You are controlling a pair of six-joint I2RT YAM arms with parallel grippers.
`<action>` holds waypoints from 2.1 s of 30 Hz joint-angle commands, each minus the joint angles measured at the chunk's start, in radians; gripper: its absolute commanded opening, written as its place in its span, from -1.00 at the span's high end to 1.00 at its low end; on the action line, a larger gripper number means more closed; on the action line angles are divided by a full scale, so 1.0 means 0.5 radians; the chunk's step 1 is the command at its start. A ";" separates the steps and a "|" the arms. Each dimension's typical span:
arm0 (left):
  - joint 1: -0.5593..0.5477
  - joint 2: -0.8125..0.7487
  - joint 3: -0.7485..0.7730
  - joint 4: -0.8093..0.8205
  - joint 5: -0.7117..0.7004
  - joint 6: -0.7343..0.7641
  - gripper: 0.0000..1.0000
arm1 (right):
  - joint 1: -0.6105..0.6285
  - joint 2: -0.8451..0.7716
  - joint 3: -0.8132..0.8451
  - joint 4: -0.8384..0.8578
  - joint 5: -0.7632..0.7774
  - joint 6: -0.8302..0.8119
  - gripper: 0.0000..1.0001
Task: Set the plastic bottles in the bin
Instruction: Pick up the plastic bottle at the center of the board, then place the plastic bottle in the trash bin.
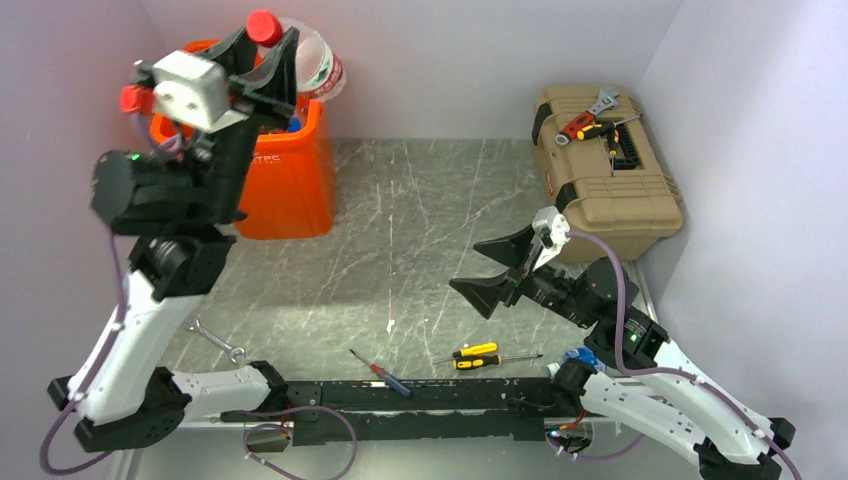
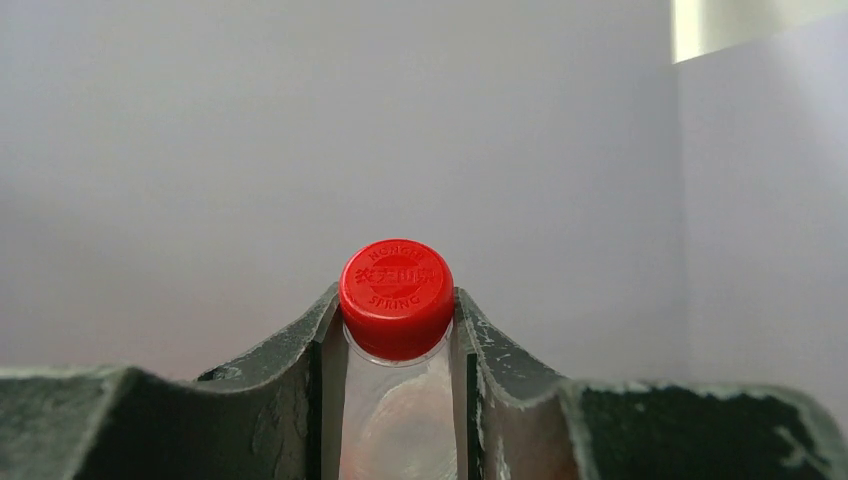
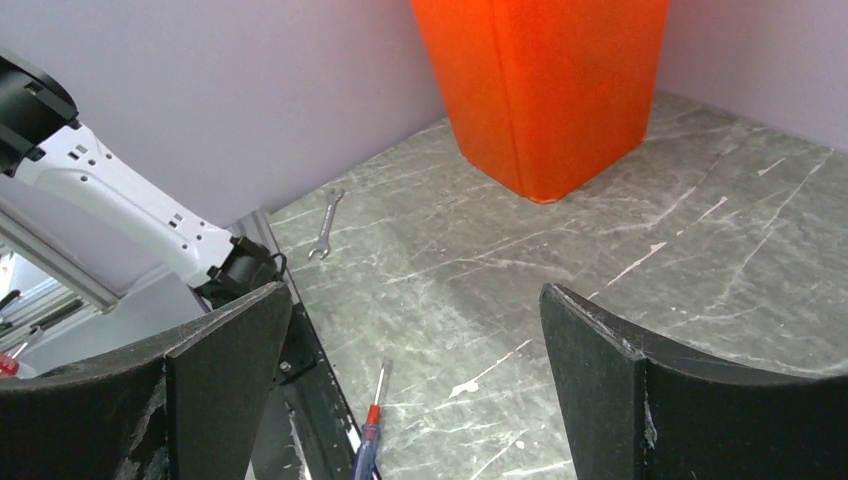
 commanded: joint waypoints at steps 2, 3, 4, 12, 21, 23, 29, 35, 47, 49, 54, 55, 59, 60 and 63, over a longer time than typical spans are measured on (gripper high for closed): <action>0.392 0.290 0.043 0.084 0.129 -0.067 1.00 | 0.006 -0.061 -0.029 0.034 -0.032 0.023 -0.99; 0.559 0.318 0.035 0.070 0.220 -0.222 1.00 | 0.005 -0.073 -0.033 0.032 -0.035 0.023 -1.00; 0.710 0.342 0.012 0.073 0.308 -0.350 1.00 | 0.005 -0.088 -0.035 0.027 -0.036 0.026 -0.99; 1.202 0.450 -0.183 0.281 0.591 -0.854 1.00 | 0.005 -0.200 -0.036 -0.077 0.003 -0.013 -1.00; 1.215 0.442 -0.203 -0.166 0.351 -0.642 1.00 | 0.005 -0.259 -0.060 -0.112 0.070 -0.026 -1.00; 1.215 0.434 -0.204 -0.299 0.192 -0.494 1.00 | 0.005 -0.261 -0.054 -0.124 0.075 -0.030 -0.99; 1.224 0.429 -0.204 -0.582 -0.236 -0.185 1.00 | 0.005 -0.261 -0.029 -0.147 0.110 -0.045 -1.00; 1.304 0.302 -0.302 -0.315 -0.033 -0.246 1.00 | 0.006 -0.215 -0.017 -0.129 0.090 -0.046 -1.00; 1.306 0.557 -0.061 -0.522 -0.116 -0.507 -0.92 | 0.005 -0.060 0.320 -0.603 1.084 0.167 -1.00; 1.305 0.484 -0.148 -0.479 -0.129 -0.541 -0.99 | 0.005 0.034 0.403 -0.771 1.292 0.246 -1.00; 1.295 0.217 -0.253 -0.544 0.071 -0.742 -0.99 | 0.005 0.210 0.440 -1.118 1.705 0.492 -1.00; 1.277 0.160 -0.267 -0.586 0.186 -0.793 -0.99 | 0.003 0.233 0.417 -1.147 1.751 0.539 -1.00; 0.981 -0.011 -0.374 -0.787 0.606 -0.855 -0.99 | -0.003 0.277 0.389 -1.187 1.819 0.701 -1.00; 0.862 -0.051 -0.439 -0.802 0.656 -0.859 -0.99 | -0.006 0.280 0.397 -1.189 1.824 0.717 -1.00; 0.530 -0.126 -0.657 -0.834 0.820 -0.890 -0.99 | -0.029 0.309 0.423 -1.268 1.878 0.787 -1.00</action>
